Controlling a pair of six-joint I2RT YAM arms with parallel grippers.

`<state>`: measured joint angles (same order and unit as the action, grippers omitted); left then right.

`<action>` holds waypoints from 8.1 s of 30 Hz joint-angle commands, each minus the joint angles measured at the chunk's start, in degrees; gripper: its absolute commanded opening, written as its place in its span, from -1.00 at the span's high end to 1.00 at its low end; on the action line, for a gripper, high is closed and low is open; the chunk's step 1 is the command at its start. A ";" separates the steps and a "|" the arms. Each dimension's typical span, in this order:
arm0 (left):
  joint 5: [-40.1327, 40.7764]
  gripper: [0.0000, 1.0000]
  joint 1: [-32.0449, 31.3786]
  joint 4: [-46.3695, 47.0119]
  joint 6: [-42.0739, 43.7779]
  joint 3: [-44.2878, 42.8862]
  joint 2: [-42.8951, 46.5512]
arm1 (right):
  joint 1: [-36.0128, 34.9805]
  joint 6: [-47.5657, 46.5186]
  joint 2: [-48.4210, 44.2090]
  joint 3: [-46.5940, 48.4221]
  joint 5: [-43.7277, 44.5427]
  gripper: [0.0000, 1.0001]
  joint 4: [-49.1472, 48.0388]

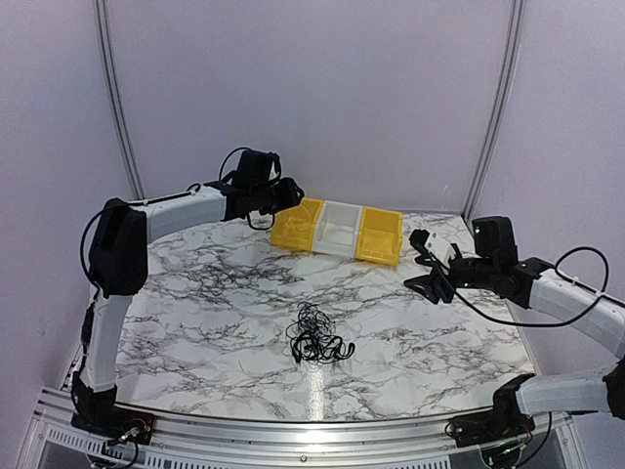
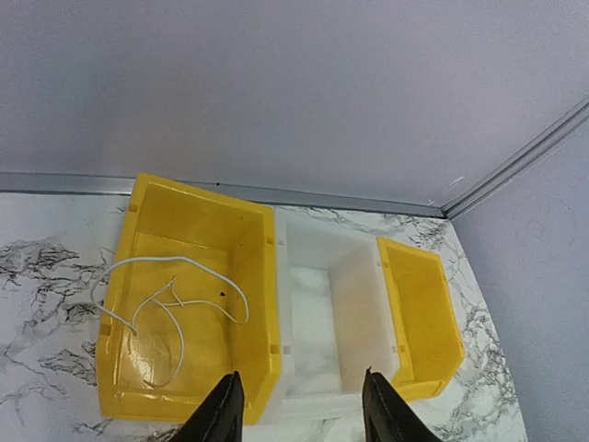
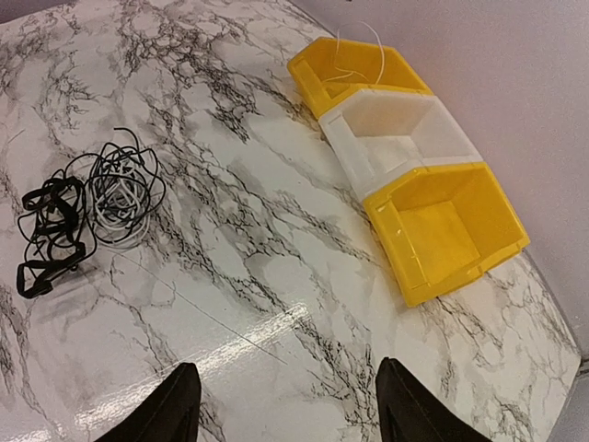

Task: Untangle the cables

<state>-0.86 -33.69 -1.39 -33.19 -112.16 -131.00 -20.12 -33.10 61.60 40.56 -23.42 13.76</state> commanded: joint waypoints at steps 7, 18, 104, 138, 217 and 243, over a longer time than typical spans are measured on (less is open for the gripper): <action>2.17 0.12 -3.90 -8.24 8.97 23.35 23.81 | -2.01 -1.47 -0.51 0.36 1.05 -0.26 -0.39; 15.95 0.07 -7.96 -6.62 10.14 44.10 37.81 | -7.57 -2.17 7.71 1.54 2.83 -0.15 -0.48; 3.64 -0.09 -22.01 9.74 14.01 59.79 44.39 | -8.17 -4.15 8.43 0.96 5.28 -0.11 -0.71; 3.62 0.55 -23.62 24.79 -1.00 64.41 24.61 | -11.92 -5.12 15.43 1.46 5.33 -0.09 -0.39; 13.04 -0.11 -23.13 36.80 4.03 68.86 31.45 | -17.48 15.10 45.90 24.22 -9.23 0.16 1.00; 7.18 -0.13 -23.17 39.97 1.51 67.07 30.92 | -17.48 13.40 39.53 26.03 -16.86 1.00 4.72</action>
<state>7.99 -56.99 36.01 -30.44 -43.59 -99.39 -37.12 -18.28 107.11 64.27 -36.95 16.40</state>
